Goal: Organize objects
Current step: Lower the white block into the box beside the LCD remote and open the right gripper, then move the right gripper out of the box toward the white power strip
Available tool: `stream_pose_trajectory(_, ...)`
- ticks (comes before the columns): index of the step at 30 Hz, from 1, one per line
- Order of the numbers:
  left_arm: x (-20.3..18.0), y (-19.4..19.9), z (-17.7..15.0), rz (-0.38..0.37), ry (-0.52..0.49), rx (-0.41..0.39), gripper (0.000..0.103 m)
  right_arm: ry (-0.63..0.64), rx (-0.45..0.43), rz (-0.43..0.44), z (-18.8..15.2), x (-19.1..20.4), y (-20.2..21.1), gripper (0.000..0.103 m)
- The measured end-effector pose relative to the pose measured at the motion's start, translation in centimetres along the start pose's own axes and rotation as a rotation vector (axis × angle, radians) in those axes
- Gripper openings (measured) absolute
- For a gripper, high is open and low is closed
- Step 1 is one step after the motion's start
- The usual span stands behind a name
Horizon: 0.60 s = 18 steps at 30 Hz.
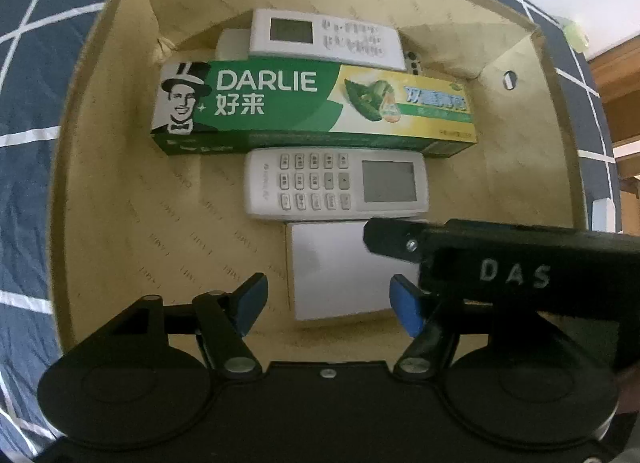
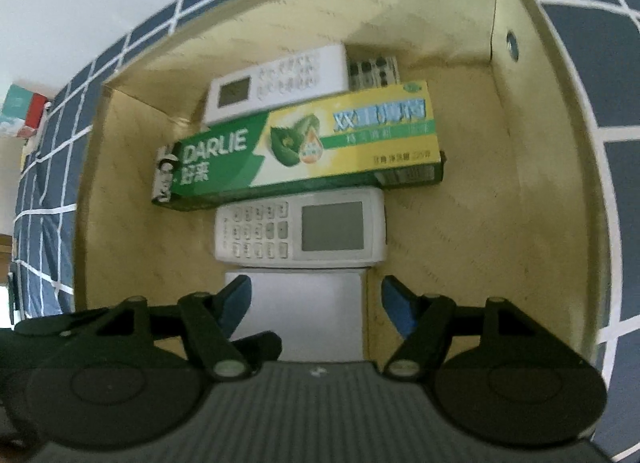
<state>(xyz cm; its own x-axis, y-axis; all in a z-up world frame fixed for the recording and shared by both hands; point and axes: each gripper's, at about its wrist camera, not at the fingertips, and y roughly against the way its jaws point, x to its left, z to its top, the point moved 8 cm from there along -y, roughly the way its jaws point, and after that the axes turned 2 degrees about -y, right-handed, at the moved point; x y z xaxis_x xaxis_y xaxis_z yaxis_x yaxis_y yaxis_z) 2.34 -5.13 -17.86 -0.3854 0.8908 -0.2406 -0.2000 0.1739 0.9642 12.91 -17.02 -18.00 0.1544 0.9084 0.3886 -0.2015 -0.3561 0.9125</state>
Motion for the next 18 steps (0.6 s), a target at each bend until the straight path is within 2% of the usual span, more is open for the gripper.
stream_pose_trajectory(5, -0.7, 2.0, -0.7, 0.018, -0.001, -0.041, 0.071, 0.035, -0.046, 0.006, -0.2, 0.4, 2.6, 0.074)
stream_pose_trajectory(7, -1.3, 2.9, -1.0, 0.024, -0.006, -0.06, 0.072, 0.045, -0.069, 0.006, -0.4, 0.5, 3.8, 0.079)
stream_pose_trajectory(18, -4.8, 6.7, -2.4, 0.063, -0.012, -0.157, 0.093, 0.1, -0.195, -0.009, -1.4, -1.3, 11.6, 0.098)
